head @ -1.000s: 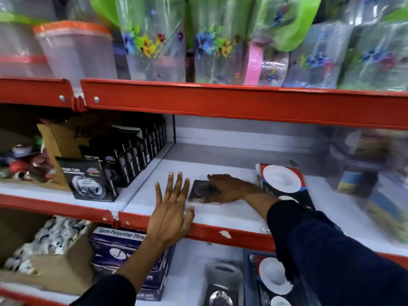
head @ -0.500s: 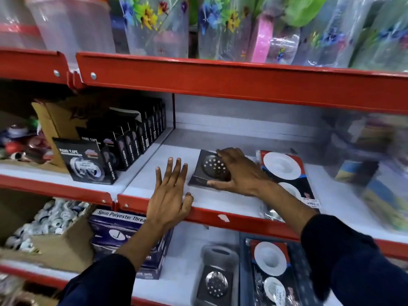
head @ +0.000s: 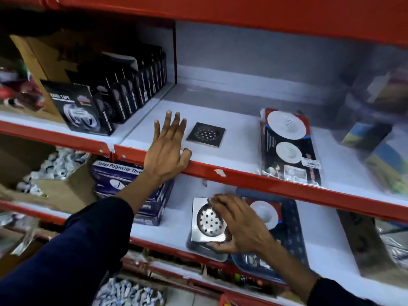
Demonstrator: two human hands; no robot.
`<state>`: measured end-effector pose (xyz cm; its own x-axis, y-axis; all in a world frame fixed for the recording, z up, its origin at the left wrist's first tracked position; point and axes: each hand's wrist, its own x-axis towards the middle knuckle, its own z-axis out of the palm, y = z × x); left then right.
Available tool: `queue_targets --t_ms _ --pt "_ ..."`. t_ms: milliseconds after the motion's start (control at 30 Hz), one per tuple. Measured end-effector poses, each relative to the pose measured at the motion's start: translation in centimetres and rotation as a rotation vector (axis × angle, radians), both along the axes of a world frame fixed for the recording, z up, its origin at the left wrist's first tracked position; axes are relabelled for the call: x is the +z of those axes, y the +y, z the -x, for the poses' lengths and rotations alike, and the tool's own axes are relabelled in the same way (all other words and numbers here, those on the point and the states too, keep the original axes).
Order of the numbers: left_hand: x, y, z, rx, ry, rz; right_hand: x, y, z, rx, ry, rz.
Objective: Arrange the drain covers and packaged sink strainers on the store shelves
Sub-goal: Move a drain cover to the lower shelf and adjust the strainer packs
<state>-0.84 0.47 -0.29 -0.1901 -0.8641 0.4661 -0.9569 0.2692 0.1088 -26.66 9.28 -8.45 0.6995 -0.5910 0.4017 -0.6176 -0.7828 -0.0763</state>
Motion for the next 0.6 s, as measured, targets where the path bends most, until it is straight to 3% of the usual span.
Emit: queue_targets --t_ms 133,233,600 --pt "-0.2 -0.1 0.0 0.019 -0.009 -0.011 -6.2 -1.0 -1.1 -0.313 0.103 -0.329" --pt "-0.2 -0.3 -0.1 0.020 0.000 -0.009 -9.5 -2.2 -1.8 -0.438 0.230 -0.459" --pt "-0.2 -0.4 -0.1 0.019 0.041 -0.011 -13.2 -3.4 -4.2 -0.490 0.443 -0.542"
